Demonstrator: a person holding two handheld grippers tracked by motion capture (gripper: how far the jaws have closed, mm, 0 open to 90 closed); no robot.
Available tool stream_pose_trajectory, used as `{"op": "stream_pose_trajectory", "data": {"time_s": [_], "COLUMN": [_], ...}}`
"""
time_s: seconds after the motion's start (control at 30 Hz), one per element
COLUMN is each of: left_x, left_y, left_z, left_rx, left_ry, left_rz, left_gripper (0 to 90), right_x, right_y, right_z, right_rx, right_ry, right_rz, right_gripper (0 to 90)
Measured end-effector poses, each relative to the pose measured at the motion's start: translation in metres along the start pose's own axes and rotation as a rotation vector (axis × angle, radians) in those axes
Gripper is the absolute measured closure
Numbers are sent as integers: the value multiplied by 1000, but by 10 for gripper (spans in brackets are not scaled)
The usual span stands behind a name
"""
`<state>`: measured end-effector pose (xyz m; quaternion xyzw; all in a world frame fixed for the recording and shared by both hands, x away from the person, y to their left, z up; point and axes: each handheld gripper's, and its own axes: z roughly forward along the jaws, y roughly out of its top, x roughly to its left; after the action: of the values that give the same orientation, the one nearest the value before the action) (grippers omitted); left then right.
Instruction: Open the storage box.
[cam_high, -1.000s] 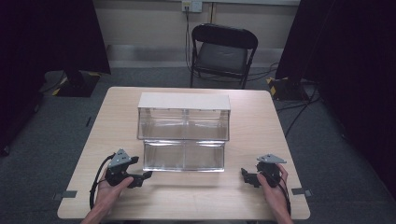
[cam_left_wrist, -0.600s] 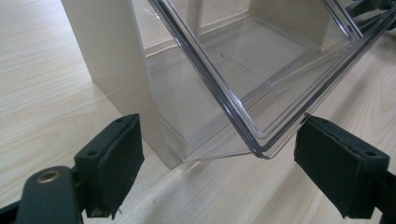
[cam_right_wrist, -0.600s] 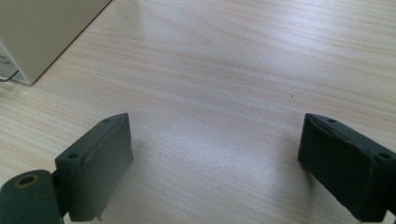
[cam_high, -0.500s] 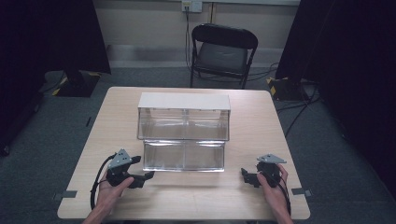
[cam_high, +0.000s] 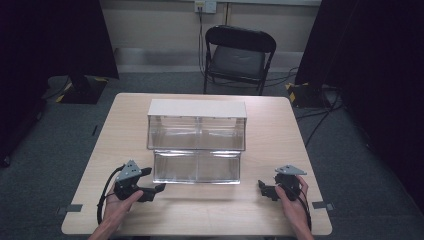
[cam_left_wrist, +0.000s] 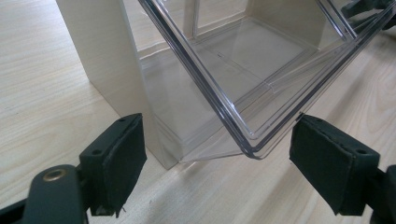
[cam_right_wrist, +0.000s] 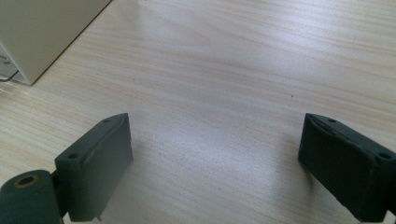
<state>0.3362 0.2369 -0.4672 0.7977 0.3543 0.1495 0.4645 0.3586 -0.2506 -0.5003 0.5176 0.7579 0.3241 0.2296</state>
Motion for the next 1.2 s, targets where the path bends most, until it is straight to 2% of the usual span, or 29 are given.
{"op": "stream_pose_trajectory", "data": {"time_s": [0.13, 0.2, 0.33, 1.2], "left_x": [-1, 0, 0, -2], "left_y": [0, 0, 1, 3], "left_z": [-1, -3, -4, -8], "left_rx": [-2, -26, -22, -59], "left_ry": [-4, -30, -13, -41], "left_rz": [-1, -12, 5, -16], "left_gripper": [192, 169, 157, 152], "right_x": [0, 0, 0, 0], "right_y": [0, 0, 0, 0], "right_z": [0, 0, 0, 0], "right_rx": [1, 0, 0, 1], "right_ry": [-1, 0, 0, 0], "right_rz": [1, 0, 0, 2], "right_gripper": [91, 90, 90, 90]}}
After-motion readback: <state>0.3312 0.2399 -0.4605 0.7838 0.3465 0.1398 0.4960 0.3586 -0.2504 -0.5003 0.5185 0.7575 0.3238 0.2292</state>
